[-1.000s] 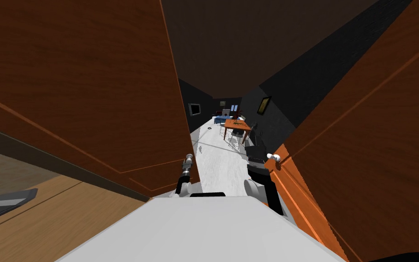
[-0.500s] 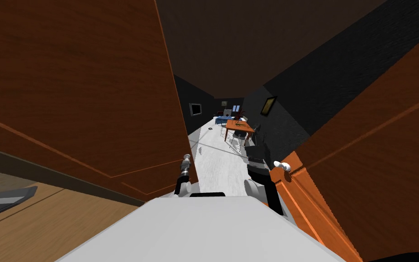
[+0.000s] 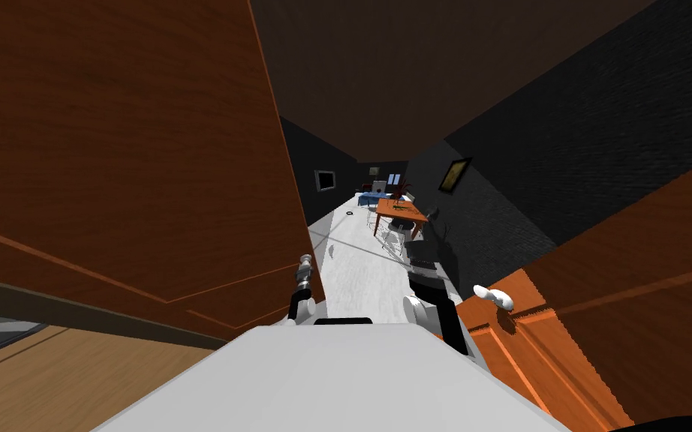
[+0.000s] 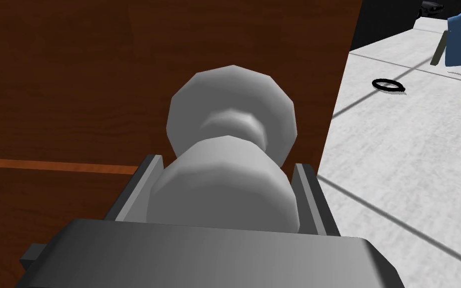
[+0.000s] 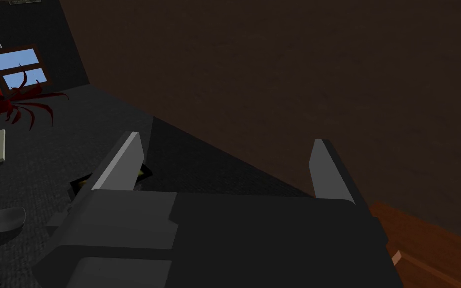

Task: Push the door open

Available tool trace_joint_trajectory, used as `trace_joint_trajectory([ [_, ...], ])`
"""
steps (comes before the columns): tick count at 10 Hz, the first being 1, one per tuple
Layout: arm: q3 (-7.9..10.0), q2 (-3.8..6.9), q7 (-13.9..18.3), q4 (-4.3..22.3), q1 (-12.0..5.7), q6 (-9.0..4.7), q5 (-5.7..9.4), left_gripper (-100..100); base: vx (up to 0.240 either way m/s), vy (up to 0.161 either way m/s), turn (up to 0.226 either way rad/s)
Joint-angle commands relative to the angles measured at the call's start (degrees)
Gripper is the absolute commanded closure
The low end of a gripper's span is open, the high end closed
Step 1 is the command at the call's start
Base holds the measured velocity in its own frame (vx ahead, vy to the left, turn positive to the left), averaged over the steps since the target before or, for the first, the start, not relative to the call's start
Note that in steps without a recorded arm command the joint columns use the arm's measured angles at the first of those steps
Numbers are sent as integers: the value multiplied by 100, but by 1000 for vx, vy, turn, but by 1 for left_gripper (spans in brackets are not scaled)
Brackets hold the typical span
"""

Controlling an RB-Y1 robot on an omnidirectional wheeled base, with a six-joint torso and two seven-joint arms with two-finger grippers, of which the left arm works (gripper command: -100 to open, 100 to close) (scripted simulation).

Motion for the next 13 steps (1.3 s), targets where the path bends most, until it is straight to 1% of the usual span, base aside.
trace_joint_trajectory([
  [1,0,0,0,0,0,0,0,100,75,-19,22],
  [2,96,59,-33,-3,-9,-19,64,100,132,-24,36],
  [3,118,71,-39,0,-10,-24,79,100,197,-41,37],
  [4,197,107,-60,11,-15,-45,135,100,224,-28,77],
  [6,317,146,-91,28,-22,-76,218,100,213,-41,72],
  [8,437,167,-122,45,-30,-107,303,100,204,-25,46],
  [11,596,167,-164,67,-39,-149,414,100,191,-39,64],
  [12,565,138,-235,-78,46,-47,399,100,89,-12,30],
  [13,673,193,-258,-70,51,-85,476,100,161,-11,38],
])
